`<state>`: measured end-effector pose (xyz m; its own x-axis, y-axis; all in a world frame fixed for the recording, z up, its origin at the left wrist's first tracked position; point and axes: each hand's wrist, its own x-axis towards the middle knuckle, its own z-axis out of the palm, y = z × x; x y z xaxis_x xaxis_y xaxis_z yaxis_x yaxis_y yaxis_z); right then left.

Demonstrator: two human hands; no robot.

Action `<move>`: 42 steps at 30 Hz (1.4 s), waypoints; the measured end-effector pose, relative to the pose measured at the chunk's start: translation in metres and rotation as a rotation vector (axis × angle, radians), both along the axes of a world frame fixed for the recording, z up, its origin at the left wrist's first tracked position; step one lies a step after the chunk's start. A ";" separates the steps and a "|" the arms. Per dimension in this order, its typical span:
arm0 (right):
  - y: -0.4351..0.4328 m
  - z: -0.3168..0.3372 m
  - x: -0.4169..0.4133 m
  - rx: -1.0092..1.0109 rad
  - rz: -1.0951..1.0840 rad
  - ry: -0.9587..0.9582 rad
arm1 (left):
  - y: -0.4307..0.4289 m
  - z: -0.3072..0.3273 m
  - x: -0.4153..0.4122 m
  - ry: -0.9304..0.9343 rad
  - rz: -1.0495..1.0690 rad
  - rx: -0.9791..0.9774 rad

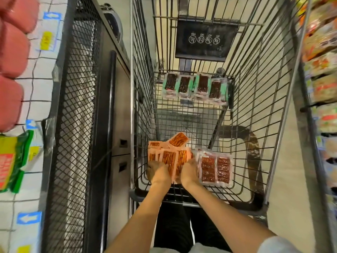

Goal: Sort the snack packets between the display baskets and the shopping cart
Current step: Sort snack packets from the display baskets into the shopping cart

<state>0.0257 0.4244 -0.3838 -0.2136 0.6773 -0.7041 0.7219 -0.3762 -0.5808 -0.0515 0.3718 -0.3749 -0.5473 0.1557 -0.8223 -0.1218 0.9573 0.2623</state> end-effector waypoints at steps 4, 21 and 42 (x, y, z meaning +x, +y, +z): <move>-0.004 0.002 -0.005 -0.008 -0.169 0.022 | -0.001 -0.006 -0.002 -0.052 -0.157 -0.012; 0.014 0.105 0.115 0.438 0.675 -0.062 | -0.065 0.093 -0.002 0.480 -0.999 0.429; -0.014 0.103 0.168 0.674 0.735 -0.329 | -0.089 0.078 0.038 0.730 -1.096 0.383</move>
<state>0.1936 0.4103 -0.2807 -0.5976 0.7317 -0.3277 0.8018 0.5471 -0.2405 -0.0136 0.2827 -0.2965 -0.2838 0.9354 -0.2111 0.9222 0.3265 0.2073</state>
